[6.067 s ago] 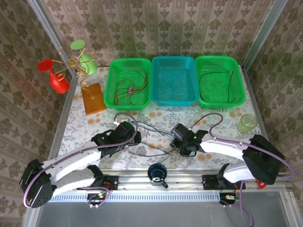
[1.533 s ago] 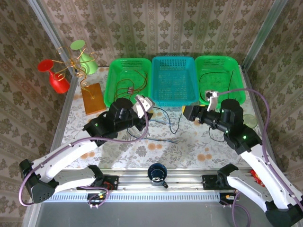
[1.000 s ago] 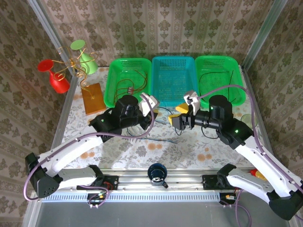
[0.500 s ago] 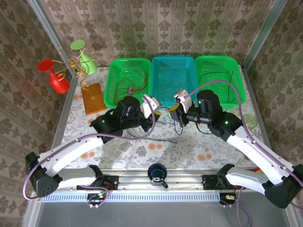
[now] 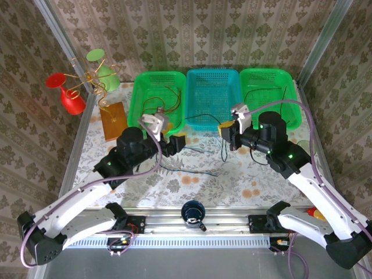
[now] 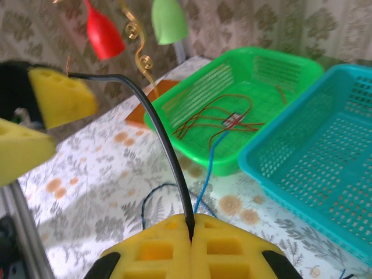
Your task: Untangle the cables
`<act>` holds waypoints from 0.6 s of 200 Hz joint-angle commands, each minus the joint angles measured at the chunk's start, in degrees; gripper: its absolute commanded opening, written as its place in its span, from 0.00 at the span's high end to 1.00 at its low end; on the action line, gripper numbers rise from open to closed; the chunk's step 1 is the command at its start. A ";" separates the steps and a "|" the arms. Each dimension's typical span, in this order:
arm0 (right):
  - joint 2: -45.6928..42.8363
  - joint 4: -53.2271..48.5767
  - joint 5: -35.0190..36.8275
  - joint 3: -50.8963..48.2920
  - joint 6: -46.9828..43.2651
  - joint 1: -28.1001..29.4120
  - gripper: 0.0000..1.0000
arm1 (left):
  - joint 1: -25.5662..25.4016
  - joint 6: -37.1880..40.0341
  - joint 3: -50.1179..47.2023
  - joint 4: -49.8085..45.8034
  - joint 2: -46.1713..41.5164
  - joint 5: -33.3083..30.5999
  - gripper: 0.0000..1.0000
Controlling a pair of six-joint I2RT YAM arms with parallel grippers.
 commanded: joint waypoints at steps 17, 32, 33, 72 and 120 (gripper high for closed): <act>-1.21 9.32 -3.28 -2.68 9.87 -2.84 1.00 | 1.14 -9.96 -5.02 11.51 -1.83 3.49 0.27; -1.19 13.28 -4.31 -4.00 13.89 -4.08 1.00 | 1.11 -13.38 -7.59 16.36 -1.21 4.27 0.27; -1.17 13.53 -4.39 -4.12 14.12 -4.18 1.00 | 1.10 -13.64 -7.82 16.96 -1.09 4.30 0.27; -0.48 20.83 -6.93 -6.22 19.44 -4.79 1.00 | 0.36 -24.00 -10.51 34.70 5.95 10.46 0.24; -0.27 21.76 -8.63 -6.11 19.97 -4.78 1.00 | -1.02 -34.45 -8.56 52.24 18.21 14.09 0.22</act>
